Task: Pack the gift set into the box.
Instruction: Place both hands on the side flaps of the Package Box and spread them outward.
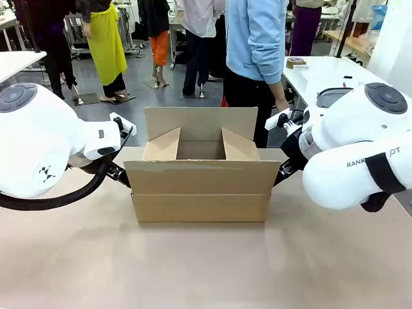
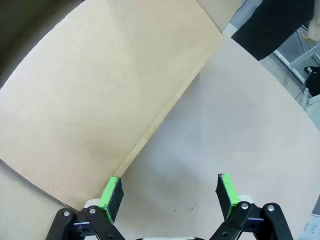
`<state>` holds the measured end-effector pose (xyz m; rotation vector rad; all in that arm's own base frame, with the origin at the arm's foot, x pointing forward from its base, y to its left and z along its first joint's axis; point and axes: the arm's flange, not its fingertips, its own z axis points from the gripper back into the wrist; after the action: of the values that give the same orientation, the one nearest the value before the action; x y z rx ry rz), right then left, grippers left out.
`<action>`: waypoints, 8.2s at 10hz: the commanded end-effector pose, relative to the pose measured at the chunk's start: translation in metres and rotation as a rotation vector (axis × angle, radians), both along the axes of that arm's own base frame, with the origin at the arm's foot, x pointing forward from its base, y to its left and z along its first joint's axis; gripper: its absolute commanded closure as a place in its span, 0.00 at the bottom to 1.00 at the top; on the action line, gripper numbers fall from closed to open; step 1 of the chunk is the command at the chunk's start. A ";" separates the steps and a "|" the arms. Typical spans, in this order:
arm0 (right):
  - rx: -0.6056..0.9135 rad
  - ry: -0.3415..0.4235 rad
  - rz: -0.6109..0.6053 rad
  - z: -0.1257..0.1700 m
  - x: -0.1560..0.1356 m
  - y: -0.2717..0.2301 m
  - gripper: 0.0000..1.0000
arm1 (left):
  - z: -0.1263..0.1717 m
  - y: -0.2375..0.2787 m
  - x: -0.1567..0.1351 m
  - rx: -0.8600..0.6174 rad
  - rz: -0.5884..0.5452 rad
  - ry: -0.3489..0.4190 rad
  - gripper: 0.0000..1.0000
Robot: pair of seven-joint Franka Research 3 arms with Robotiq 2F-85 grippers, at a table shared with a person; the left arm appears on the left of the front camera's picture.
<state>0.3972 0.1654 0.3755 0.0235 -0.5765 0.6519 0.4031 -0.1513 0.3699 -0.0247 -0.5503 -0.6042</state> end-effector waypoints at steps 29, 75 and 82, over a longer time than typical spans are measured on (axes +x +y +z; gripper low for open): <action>1.478 0.322 -0.615 0.120 -0.123 -0.364 0.00 | 0.122 0.360 -0.133 -1.514 0.312 0.175 0.00; 0.571 -0.069 0.791 0.087 0.070 -0.012 0.00 | 0.077 -0.144 0.119 0.168 0.717 0.165 0.00; 0.571 -0.069 0.791 0.087 0.070 -0.012 0.00 | 0.117 -0.055 0.115 0.019 0.791 0.272 0.00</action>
<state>0.4692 0.1541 0.4626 0.8054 -0.8086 1.2364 0.5178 -0.2163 0.4970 0.1690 -0.2948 0.1732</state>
